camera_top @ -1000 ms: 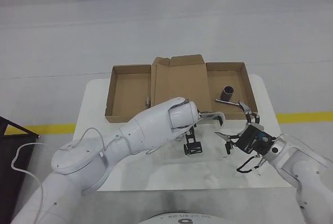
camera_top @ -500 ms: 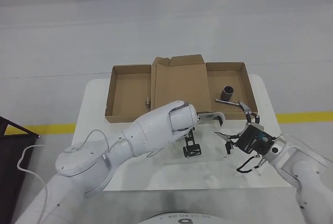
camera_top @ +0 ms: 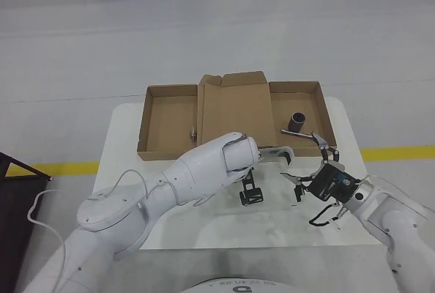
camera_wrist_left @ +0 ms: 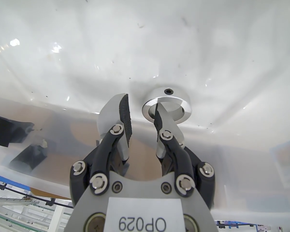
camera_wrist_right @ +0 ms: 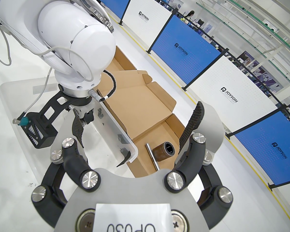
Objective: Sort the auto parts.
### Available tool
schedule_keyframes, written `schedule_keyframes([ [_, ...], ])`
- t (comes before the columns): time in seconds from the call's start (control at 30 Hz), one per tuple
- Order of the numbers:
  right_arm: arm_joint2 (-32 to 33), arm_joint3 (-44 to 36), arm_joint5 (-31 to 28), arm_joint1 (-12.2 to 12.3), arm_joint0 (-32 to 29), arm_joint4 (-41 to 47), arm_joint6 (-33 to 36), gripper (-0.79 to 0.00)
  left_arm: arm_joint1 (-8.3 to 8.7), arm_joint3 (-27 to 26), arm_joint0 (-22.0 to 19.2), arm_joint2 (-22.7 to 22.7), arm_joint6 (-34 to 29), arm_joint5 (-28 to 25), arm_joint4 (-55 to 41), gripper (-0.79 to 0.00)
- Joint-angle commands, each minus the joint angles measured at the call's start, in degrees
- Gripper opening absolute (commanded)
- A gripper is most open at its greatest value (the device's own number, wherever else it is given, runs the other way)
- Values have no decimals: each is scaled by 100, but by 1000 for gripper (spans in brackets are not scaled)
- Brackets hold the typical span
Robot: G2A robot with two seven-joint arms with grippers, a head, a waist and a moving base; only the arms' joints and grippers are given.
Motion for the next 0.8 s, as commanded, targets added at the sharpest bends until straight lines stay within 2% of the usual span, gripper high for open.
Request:
schedule_keyframes([
  [0.0, 0, 0, 0, 0, 0, -1, 0, 0, -12, 35, 3, 0, -4, 0, 0, -588],
  [0.27, 0, 0, 0, 0, 0, -1, 0, 0, -70, 155, 32, 0, -36, 0, 0, -625],
  [0.3, 0, 0, 0, 0, 0, -1, 0, 0, -77, 163, 33, 0, -38, 0, 0, -677],
  [0.33, 0, 0, 0, 0, 0, -1, 0, 0, -83, 166, 31, 0, -37, 0, 0, -785],
  [0.5, 0, 0, 0, 0, 0, -1, 0, 0, -107, 105, -55, 0, -43, 0, 0, -785],
  [0.77, 0, 0, 0, 0, 0, -1, 0, 0, -51, -385, -284, 0, 13, 0, 0, -785],
])
